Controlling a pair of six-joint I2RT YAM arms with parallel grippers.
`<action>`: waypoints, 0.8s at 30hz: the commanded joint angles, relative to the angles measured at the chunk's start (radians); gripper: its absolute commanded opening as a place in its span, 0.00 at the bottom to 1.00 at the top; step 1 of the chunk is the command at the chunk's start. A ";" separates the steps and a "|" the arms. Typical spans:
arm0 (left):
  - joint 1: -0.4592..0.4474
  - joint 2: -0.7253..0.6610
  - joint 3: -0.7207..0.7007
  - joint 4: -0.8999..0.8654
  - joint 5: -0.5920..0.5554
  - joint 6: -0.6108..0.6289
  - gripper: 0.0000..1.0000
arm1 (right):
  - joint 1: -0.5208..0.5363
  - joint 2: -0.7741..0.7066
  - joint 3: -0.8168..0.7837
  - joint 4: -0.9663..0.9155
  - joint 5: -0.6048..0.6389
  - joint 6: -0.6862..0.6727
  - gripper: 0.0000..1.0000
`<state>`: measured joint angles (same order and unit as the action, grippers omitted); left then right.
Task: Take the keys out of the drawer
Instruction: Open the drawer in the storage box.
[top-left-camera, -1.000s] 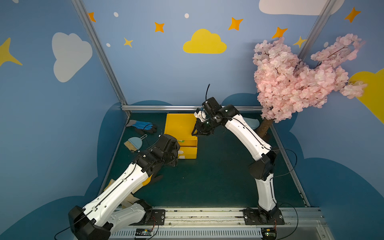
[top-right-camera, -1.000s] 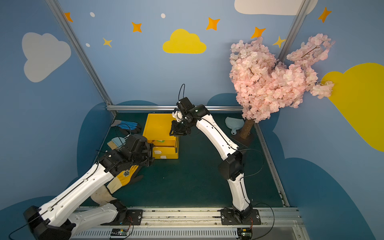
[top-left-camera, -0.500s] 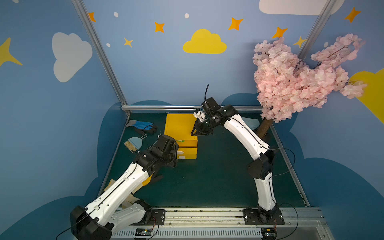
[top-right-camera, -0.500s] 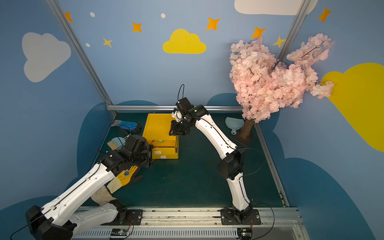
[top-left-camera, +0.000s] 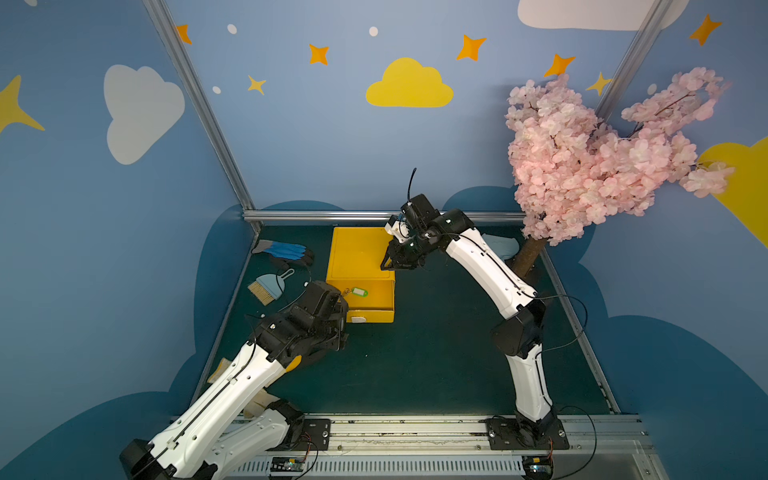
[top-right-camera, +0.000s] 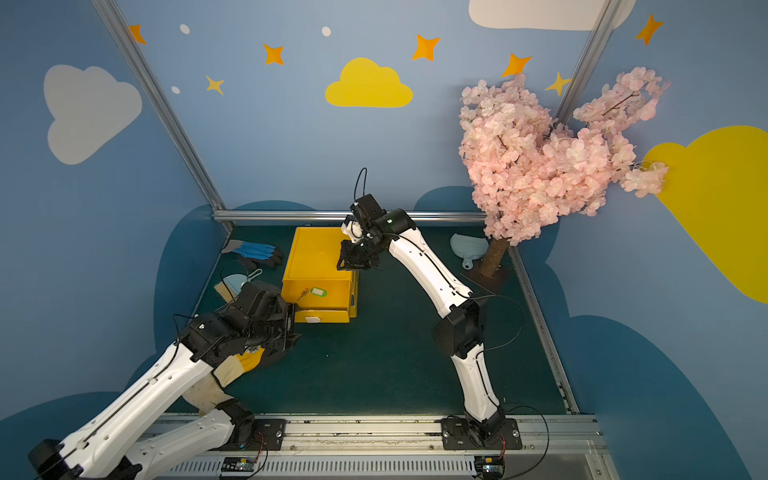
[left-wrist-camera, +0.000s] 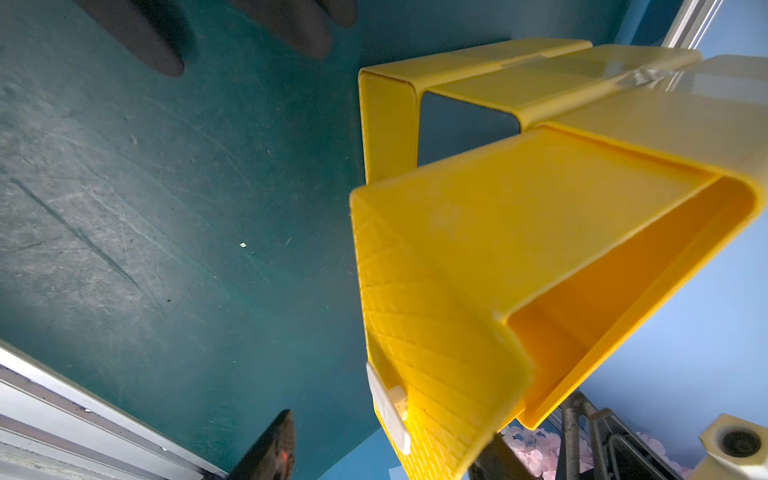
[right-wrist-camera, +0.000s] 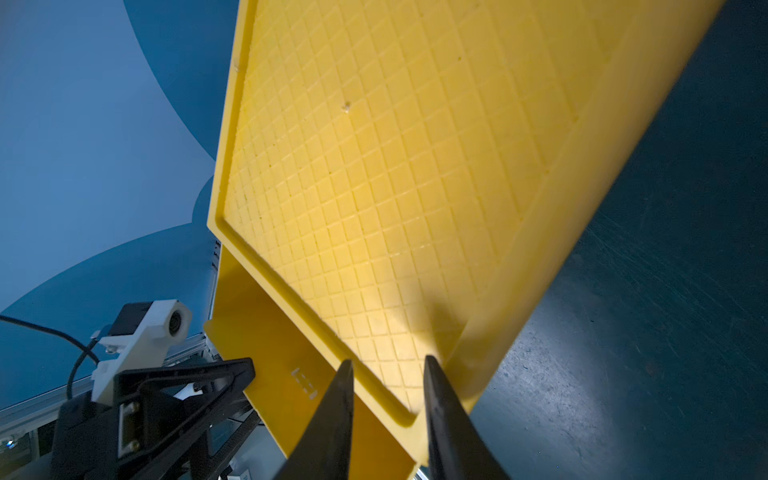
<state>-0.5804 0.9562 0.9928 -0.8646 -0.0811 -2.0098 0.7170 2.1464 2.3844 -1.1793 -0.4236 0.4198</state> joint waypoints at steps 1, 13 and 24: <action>-0.018 -0.007 -0.017 -0.082 0.023 -0.009 0.64 | 0.007 0.019 0.020 -0.031 0.000 -0.018 0.32; -0.065 -0.064 -0.053 -0.137 0.015 -0.056 0.64 | 0.025 0.002 0.021 -0.053 0.003 -0.036 0.32; -0.081 -0.088 -0.048 -0.167 0.026 -0.058 0.64 | 0.048 -0.005 0.020 -0.070 0.017 -0.045 0.32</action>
<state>-0.6518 0.8818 0.9581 -0.9253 -0.0784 -2.0590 0.7567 2.1464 2.3844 -1.2167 -0.4194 0.3843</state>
